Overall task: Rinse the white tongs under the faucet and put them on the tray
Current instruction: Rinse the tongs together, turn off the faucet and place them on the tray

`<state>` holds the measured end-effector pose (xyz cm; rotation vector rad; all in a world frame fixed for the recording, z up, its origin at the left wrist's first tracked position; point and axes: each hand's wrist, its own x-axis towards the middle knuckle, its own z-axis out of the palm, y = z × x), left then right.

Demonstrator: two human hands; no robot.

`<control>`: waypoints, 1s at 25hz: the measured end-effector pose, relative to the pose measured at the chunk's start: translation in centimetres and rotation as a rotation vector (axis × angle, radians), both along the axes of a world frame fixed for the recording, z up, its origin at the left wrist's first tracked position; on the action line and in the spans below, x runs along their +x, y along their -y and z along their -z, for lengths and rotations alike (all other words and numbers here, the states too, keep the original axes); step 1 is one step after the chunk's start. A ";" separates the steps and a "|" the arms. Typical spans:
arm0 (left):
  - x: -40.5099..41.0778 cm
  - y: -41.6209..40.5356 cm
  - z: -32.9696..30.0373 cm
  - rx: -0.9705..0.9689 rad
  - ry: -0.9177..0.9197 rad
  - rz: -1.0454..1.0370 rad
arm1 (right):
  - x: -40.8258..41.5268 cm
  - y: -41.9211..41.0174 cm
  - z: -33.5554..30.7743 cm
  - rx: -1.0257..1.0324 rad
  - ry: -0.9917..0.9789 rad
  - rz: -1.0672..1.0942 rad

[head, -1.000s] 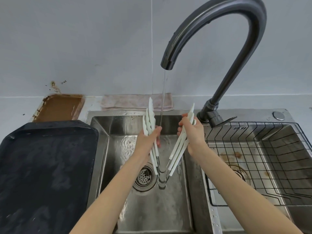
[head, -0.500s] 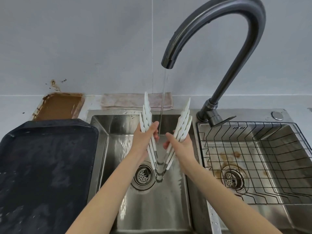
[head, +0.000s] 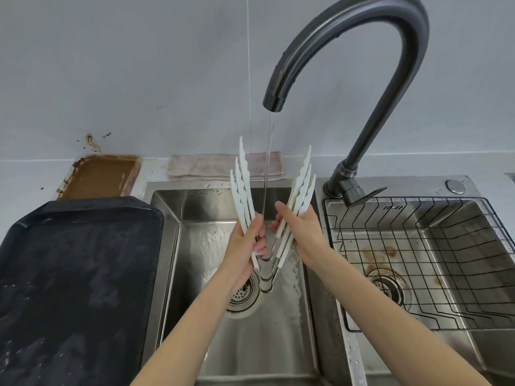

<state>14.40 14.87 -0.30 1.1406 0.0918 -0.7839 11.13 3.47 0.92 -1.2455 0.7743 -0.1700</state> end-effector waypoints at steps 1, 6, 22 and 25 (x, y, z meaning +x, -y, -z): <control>-0.1 -0.1 -0.1 -0.004 -0.012 -0.004 | -0.4 0.1 -0.2 -0.003 -0.003 -0.056; -0.8 -0.7 -0.1 0.026 -0.067 -0.038 | -3.2 2.2 -0.8 -0.026 -0.069 -0.146; -0.9 -0.7 -1.8 0.017 -0.091 -0.163 | -5.3 9.6 -1.6 -0.559 -0.183 0.295; -0.8 -0.6 -1.7 0.026 -0.095 -0.163 | -5.3 9.7 -1.5 -0.619 -0.188 0.295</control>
